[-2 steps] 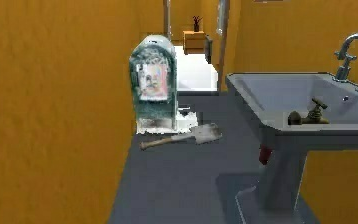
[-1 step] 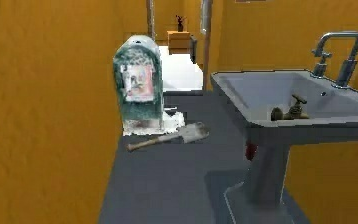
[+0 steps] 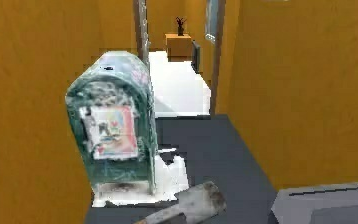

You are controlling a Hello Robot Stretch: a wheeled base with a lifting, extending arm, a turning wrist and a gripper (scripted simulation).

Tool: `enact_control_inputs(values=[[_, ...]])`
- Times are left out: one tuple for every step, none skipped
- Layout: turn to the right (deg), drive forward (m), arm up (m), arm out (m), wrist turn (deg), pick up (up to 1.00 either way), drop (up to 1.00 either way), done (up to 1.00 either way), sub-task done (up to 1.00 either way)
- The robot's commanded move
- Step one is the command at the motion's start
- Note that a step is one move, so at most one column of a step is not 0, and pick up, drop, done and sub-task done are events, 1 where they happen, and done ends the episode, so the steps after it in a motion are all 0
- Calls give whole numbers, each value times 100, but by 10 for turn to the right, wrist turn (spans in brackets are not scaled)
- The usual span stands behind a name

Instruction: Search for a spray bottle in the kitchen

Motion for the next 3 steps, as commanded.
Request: enact_control_inputs(values=[[0, 65, 0, 0, 0, 0, 0, 0, 0], [420, 0, 0, 0, 0, 0, 0, 0, 0], [0, 60, 0, 0, 0, 0, 0, 0, 0]])
